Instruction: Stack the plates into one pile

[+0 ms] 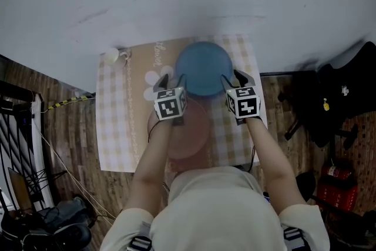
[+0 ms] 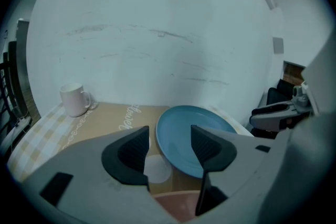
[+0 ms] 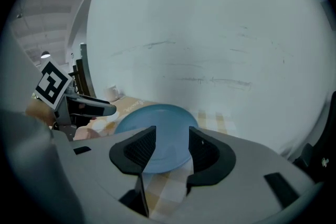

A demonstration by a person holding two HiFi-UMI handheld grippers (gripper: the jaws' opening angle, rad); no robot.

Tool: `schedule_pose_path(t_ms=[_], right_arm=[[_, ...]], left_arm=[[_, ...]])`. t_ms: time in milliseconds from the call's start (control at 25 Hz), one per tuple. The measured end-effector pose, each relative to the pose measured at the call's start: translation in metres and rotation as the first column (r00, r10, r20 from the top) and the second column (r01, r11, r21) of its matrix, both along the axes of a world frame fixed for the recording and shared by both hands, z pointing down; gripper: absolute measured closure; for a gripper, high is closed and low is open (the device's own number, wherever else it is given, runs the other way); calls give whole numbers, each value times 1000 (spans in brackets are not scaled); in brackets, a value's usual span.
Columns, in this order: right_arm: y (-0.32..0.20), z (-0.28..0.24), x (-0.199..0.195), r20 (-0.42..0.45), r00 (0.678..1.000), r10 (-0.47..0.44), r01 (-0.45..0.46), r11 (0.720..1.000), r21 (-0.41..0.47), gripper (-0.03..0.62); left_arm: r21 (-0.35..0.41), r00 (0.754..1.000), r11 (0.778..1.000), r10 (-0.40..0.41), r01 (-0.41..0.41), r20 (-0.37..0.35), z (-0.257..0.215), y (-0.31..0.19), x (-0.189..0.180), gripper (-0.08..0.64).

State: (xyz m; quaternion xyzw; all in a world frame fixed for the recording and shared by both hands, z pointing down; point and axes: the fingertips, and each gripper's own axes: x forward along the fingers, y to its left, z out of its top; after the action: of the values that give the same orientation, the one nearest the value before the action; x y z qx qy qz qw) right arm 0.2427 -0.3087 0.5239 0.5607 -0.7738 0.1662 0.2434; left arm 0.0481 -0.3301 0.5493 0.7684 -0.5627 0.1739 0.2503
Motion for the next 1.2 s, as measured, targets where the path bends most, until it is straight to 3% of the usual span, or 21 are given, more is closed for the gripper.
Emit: schedule_pose_path(t_ms=[680, 1040, 1200], right_arm=[[-54, 80, 38, -41, 999, 27, -33, 987, -156, 402], [-61, 102, 37, -30, 999, 24, -30, 978, -205, 407], [-62, 106, 34, -16, 1000, 19, -22, 975, -221, 452]], left_arm=[[-157, 997, 985, -66, 72, 43, 61, -52, -1, 332], [-246, 997, 968, -31, 49, 76, 76, -53, 0, 446], [-272, 996, 962, -9, 31, 84, 80, -54, 3, 476]])
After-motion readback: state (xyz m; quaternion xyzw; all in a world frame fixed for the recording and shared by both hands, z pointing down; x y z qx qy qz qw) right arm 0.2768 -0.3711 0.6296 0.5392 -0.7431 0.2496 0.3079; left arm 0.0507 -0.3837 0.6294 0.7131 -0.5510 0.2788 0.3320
